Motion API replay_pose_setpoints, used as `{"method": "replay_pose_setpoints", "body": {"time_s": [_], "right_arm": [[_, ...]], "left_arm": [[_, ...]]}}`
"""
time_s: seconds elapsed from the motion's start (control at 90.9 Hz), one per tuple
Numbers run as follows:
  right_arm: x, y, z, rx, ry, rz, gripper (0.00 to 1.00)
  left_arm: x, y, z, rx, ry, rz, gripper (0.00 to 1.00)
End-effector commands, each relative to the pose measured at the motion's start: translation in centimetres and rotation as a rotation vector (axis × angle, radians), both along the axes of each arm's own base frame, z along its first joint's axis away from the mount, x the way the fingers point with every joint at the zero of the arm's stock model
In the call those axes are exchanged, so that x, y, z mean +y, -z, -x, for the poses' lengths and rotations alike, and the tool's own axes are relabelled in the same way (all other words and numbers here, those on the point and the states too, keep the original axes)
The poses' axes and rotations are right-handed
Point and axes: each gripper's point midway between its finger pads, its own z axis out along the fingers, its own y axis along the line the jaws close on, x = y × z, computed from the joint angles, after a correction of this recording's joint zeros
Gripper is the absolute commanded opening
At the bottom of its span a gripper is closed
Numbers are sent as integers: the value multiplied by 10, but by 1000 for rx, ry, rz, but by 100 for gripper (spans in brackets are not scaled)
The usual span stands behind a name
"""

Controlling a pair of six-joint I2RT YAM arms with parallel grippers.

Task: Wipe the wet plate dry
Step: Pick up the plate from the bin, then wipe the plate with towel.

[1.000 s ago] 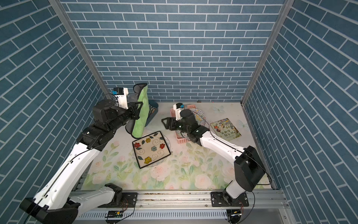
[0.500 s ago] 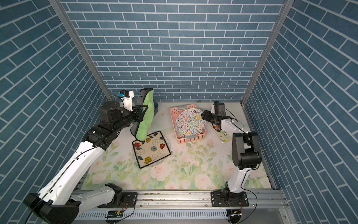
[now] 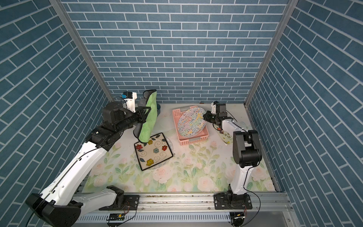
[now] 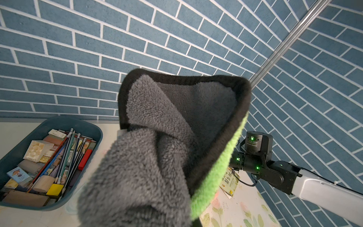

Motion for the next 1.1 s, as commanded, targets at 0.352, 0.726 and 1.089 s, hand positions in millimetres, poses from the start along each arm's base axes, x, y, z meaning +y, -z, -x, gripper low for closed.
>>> {"method": "replay_pose_setpoints", "body": {"time_s": [0.352, 0.726, 1.089], "right_arm": [[14, -203, 68, -505, 30, -281, 0], [40, -306, 138, -688, 43, -660, 0], [88, -325, 161, -617, -89, -894, 0]], "left_arm": [[-61, 11, -5, 29, 104, 100, 0], [-93, 120, -42, 285, -98, 19, 0], [-210, 112, -8, 256, 256, 91, 0]]}}
